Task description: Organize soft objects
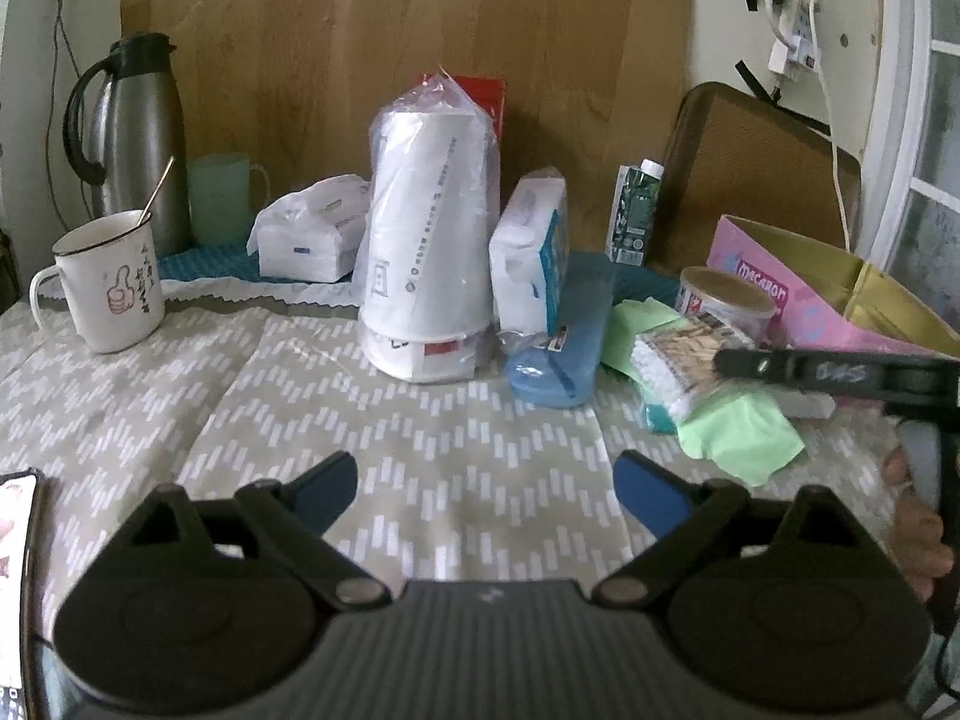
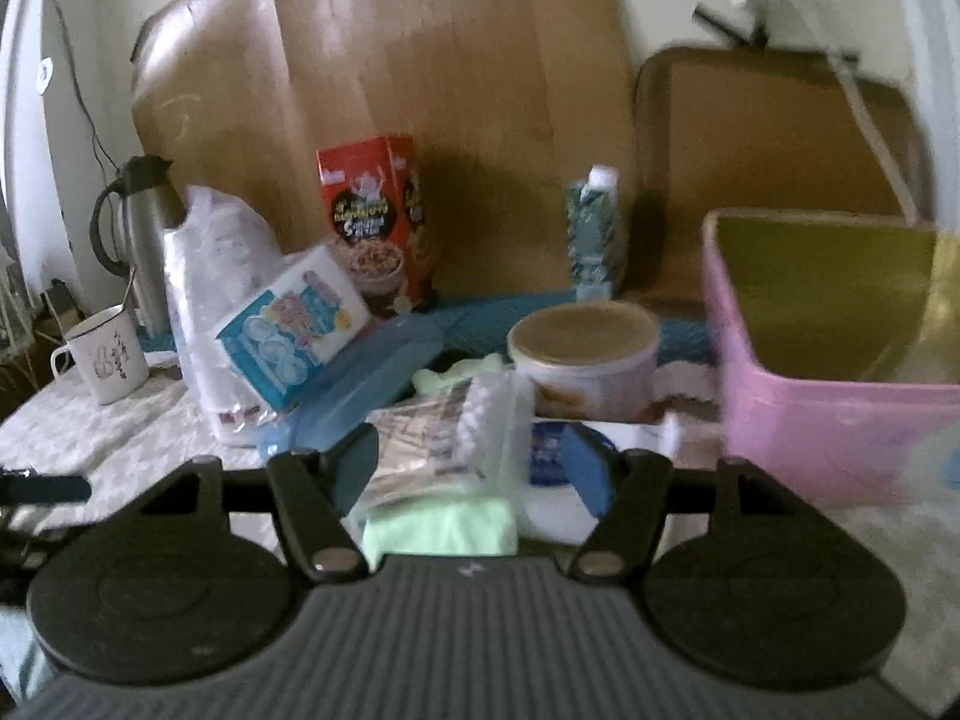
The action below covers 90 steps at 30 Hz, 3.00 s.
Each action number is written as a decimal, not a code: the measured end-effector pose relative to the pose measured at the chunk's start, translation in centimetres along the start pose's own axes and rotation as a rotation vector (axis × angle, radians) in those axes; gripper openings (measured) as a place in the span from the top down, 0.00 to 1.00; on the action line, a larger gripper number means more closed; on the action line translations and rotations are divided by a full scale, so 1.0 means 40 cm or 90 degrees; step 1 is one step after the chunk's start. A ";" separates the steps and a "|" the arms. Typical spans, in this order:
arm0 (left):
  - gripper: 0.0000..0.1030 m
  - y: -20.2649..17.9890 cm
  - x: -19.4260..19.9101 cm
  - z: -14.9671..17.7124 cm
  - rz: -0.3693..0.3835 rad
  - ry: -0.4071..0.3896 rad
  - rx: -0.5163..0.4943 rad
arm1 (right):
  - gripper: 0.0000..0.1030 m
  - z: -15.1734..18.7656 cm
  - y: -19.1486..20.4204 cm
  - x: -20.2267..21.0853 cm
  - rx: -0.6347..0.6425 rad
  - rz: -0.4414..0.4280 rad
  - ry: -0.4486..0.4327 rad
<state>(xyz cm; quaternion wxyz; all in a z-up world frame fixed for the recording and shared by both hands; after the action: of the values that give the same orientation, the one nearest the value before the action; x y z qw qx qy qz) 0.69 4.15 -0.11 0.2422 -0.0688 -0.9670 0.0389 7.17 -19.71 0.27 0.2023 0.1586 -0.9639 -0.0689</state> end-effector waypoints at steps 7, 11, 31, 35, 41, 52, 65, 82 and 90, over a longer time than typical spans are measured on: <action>0.07 0.024 -0.010 0.005 0.020 0.004 0.022 | 0.73 0.048 0.054 0.059 0.023 -0.057 -0.007; 0.07 0.025 -0.023 0.013 0.057 0.021 0.042 | 0.73 0.110 0.070 0.116 -0.019 -0.139 0.050; 0.48 -0.126 -0.101 0.029 0.216 0.142 0.045 | 0.27 0.190 0.093 0.130 0.126 -0.154 0.073; 0.48 -0.170 -0.099 0.011 0.199 0.136 0.016 | 0.52 0.188 0.105 0.142 0.159 -0.159 0.060; 0.49 -0.306 -0.107 -0.082 0.236 0.075 -0.042 | 0.56 0.138 0.027 0.184 0.124 -0.108 -0.014; 0.49 -0.649 -0.231 -0.249 0.309 -0.032 -0.101 | 0.56 -0.030 -0.212 0.214 0.129 0.077 -0.155; 0.33 -0.800 -0.389 -0.232 0.270 0.009 -0.135 | 0.47 -0.056 -0.406 0.115 0.080 0.250 -0.111; 0.27 -0.296 -0.102 -0.065 0.210 -0.068 -0.128 | 0.47 0.028 -0.192 0.218 0.041 0.156 -0.182; 0.27 -0.071 -0.111 -0.006 0.035 -0.033 -0.086 | 0.66 0.068 -0.015 0.120 0.083 0.011 -0.072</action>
<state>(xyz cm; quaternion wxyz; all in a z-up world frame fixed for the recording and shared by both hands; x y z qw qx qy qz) 4.35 0.68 -1.67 0.2105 -0.1109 -0.9711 -0.0183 2.03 -21.68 -0.57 0.1375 0.1593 -0.9775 -0.0132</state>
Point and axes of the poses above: each gripper's, at about its wrist camera, not at the fingertips, and x roughly against the way its jaws point, y to its left, z to its underside, the point moved 3 cm from there along -x, roughly the way its jaws point, and after that the axes turned 7 degrees about -y, right-handed, at the moved point
